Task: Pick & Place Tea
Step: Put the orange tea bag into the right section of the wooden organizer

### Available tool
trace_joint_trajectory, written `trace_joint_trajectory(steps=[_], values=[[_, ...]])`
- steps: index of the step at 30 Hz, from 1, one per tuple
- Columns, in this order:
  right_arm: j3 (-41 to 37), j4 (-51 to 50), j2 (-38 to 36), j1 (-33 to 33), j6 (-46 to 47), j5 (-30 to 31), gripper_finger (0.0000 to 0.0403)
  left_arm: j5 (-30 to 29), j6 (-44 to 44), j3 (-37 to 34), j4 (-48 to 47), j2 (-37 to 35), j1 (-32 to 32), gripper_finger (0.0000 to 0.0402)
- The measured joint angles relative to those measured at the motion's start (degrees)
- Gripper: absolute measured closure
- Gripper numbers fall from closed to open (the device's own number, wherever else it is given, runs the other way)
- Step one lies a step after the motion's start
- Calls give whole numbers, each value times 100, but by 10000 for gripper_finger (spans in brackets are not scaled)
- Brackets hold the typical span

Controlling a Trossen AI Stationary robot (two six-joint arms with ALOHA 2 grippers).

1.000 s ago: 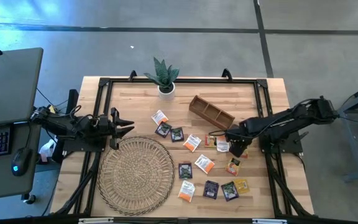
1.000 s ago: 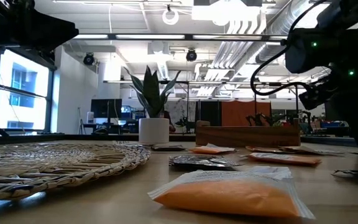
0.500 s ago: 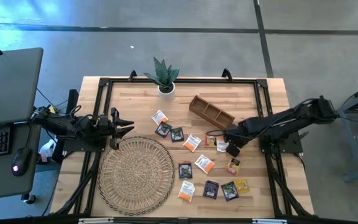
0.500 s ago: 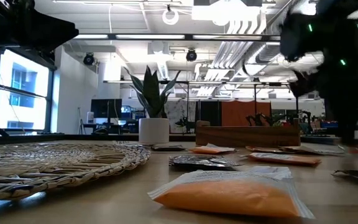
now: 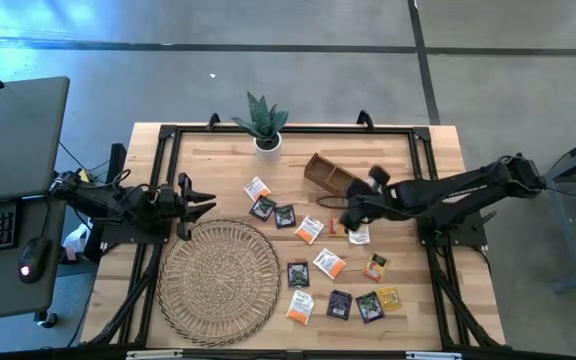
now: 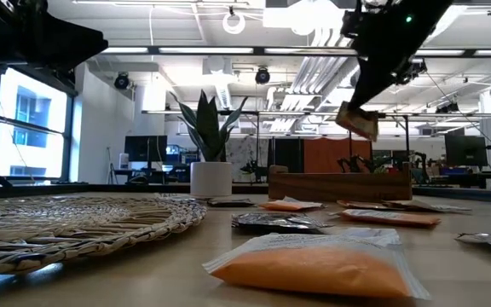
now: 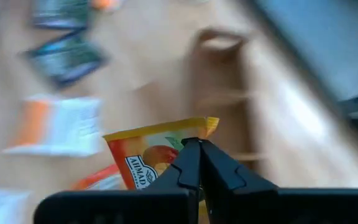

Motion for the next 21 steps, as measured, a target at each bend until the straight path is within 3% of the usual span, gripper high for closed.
trace_joint_trajectory(steps=[2,7,13,21], values=[[-11,-26,6,-210,11,145,399,1,0,0,0,0,0,310],[-335,-144,301,-721,-1,-180,401,1,0,0,2,0,0,310],[-407,-286,633,-1173,1,194,401,3,2,0,2,0,0,310],[-407,-661,833,-1433,1,92,400,5,1,0,2,0,-1,310]])
